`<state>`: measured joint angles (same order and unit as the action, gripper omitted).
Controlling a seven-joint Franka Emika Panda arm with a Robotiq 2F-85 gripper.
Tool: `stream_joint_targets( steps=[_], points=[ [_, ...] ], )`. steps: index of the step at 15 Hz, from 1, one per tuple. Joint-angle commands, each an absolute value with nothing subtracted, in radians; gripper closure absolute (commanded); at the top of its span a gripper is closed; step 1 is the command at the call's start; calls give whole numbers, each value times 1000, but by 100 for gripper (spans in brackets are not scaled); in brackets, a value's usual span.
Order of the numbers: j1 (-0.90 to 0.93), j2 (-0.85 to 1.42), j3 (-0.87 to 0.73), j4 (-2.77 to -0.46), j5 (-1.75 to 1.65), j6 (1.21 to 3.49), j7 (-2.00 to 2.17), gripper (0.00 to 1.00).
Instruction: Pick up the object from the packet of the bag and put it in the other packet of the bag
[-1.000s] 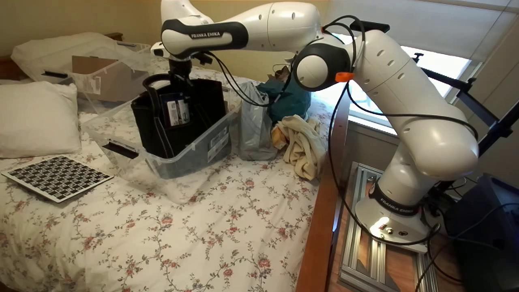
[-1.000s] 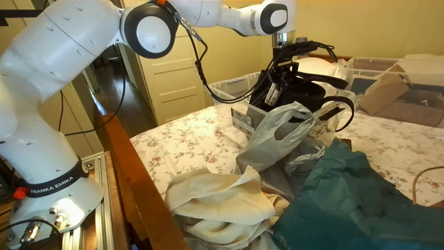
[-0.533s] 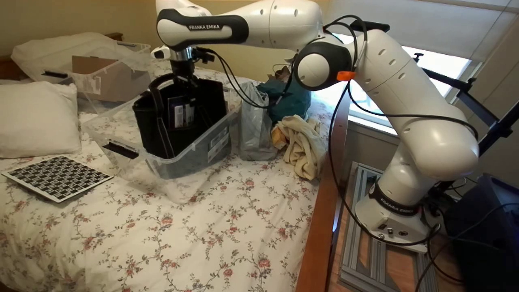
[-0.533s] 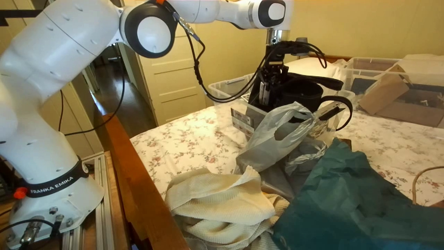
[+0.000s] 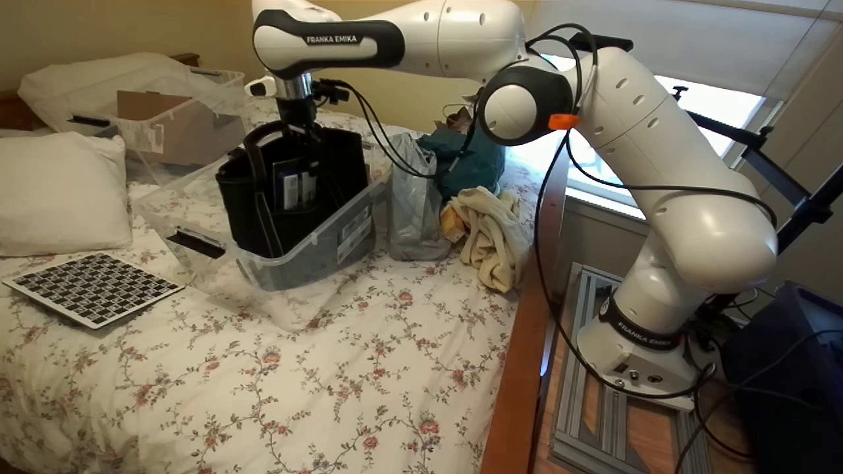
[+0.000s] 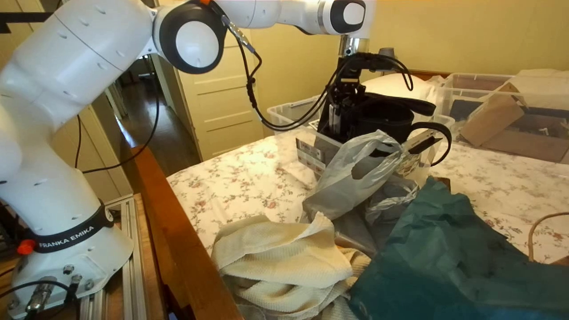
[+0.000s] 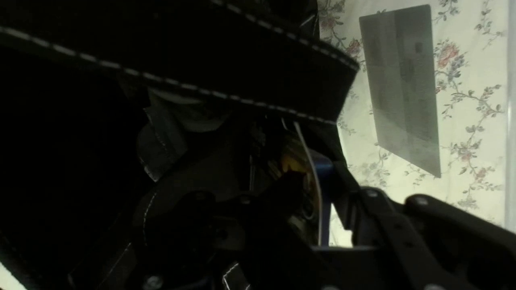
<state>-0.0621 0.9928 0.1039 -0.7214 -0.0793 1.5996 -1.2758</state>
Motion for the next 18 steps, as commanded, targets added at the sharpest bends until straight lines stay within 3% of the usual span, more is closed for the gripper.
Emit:
stream_joint_targets(
  steps=[1, 18],
  points=[
    [-90, 969, 144, -723, -9, 1577, -1263, 93],
    [-99, 781, 154, -764, 25, 1603, -1139, 93]
  ],
)
